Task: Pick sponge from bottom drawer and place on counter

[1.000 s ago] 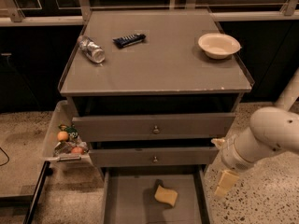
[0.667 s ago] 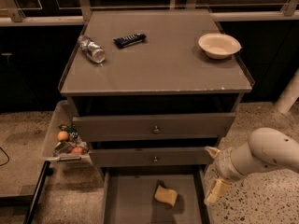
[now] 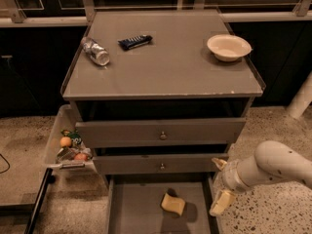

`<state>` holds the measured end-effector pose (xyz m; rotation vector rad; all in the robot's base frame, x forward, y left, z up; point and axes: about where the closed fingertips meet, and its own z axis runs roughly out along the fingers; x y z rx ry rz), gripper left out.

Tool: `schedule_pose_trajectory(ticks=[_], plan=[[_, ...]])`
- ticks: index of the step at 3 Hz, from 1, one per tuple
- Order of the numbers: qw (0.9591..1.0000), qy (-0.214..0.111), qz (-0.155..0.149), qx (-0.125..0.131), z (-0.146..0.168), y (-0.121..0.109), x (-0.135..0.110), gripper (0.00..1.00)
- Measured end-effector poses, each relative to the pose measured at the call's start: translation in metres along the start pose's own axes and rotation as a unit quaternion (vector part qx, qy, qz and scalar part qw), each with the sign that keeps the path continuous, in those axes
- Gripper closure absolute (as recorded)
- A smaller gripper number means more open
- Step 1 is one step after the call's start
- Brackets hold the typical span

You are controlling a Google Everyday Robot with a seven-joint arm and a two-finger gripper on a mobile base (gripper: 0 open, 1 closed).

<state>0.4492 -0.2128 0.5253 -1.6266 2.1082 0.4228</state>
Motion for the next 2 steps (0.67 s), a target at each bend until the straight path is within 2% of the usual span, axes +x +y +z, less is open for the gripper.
schedule_pose_trajectory(ticks=[1, 2], plan=[[0.9998, -0.017, 0.007, -0.006, 0.05, -0.008, 0.027, 0.0], [0.9987, -0.047, -0.006, -0.019, 0.11, -0.013, 0.059, 0.0]])
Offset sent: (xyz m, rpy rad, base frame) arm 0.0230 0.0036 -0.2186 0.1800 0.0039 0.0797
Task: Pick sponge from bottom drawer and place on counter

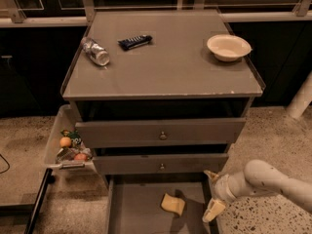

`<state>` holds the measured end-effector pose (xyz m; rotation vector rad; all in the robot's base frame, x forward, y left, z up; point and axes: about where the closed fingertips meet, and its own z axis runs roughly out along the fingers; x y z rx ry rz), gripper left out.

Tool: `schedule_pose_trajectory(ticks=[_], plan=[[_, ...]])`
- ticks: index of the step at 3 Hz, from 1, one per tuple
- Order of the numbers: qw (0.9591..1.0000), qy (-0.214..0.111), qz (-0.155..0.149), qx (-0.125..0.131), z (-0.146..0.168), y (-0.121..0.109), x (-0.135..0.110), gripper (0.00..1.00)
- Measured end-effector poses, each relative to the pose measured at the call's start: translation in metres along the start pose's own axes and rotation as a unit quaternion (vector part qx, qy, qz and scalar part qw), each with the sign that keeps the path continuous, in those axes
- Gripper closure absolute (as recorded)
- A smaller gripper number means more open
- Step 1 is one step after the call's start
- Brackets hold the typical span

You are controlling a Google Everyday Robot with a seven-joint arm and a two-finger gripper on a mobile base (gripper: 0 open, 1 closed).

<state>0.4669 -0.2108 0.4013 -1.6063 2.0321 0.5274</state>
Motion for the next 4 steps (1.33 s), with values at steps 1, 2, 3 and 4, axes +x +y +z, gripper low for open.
schedule_pose_trajectory(ticks=[1, 2, 3, 4], plan=[[0.9998, -0.01, 0.009, -0.017, 0.025, 0.012, 0.01, 0.0], [0.9998, -0.011, 0.009, -0.017, 0.025, 0.012, 0.01, 0.0], [0.9992, -0.018, 0.02, -0.029, 0.039, 0.013, 0.018, 0.0], [0.9985, -0.019, 0.032, -0.04, 0.087, 0.01, 0.041, 0.0]])
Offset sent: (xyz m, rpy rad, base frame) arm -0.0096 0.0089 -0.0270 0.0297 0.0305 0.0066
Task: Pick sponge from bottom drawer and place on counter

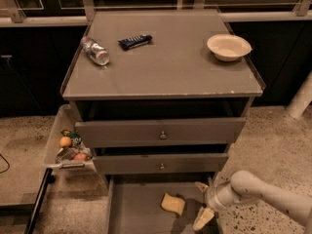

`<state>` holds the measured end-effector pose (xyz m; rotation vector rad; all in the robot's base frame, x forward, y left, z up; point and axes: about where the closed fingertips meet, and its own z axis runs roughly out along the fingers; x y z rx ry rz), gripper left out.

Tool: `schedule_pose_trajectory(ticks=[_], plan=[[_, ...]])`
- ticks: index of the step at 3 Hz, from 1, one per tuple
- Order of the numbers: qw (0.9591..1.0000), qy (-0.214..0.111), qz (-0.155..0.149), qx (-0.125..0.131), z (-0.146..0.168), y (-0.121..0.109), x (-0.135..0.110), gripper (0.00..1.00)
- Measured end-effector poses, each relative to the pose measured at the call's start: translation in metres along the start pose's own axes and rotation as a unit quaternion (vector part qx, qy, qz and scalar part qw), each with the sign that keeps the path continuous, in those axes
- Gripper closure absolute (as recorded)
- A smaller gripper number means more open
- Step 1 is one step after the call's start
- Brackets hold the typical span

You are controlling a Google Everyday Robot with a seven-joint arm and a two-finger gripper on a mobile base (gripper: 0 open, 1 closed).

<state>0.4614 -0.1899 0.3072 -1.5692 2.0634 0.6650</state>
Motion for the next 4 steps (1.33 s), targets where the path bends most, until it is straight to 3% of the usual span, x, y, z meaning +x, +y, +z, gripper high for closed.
schedule_pose_trajectory(ticks=[1, 2, 4], plan=[[0.9998, -0.015, -0.001, -0.014, 0.062, -0.004, 0.024, 0.0], [0.9991, -0.033, -0.024, -0.014, 0.108, -0.011, 0.037, 0.0], [0.9966, -0.043, -0.069, 0.015, 0.165, -0.036, 0.047, 0.0]])
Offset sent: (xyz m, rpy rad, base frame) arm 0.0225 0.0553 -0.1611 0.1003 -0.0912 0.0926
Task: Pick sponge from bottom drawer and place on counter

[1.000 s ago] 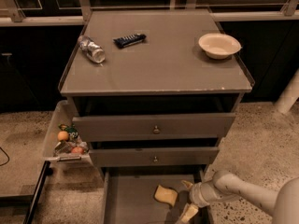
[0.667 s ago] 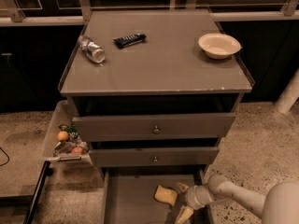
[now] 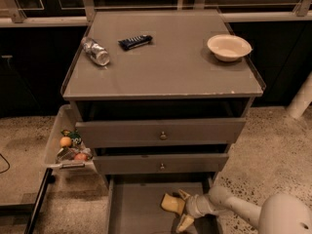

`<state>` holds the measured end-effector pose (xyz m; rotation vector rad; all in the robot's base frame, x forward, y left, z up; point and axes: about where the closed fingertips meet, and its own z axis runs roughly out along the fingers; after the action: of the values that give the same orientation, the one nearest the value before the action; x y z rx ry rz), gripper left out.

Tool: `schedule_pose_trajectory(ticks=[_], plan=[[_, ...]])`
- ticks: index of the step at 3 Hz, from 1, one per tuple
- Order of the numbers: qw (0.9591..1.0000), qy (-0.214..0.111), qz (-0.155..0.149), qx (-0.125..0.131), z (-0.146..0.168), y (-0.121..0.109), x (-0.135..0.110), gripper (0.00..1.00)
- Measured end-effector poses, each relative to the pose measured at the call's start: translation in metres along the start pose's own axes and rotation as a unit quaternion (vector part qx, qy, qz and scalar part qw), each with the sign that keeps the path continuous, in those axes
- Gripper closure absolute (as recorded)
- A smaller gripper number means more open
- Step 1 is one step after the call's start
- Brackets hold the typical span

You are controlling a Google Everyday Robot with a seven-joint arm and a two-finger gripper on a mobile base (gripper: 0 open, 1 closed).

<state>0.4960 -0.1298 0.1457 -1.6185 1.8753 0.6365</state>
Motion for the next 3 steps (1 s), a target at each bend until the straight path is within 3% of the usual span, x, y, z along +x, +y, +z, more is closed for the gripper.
schedule_pose_trajectory(ticks=[2, 3], plan=[[0.9994, 0.006, 0.007, 0.034, 0.0201, -0.0128, 0.0167, 0.0], [0.9994, 0.006, 0.007, 0.034, 0.0201, -0.0128, 0.0167, 0.19]])
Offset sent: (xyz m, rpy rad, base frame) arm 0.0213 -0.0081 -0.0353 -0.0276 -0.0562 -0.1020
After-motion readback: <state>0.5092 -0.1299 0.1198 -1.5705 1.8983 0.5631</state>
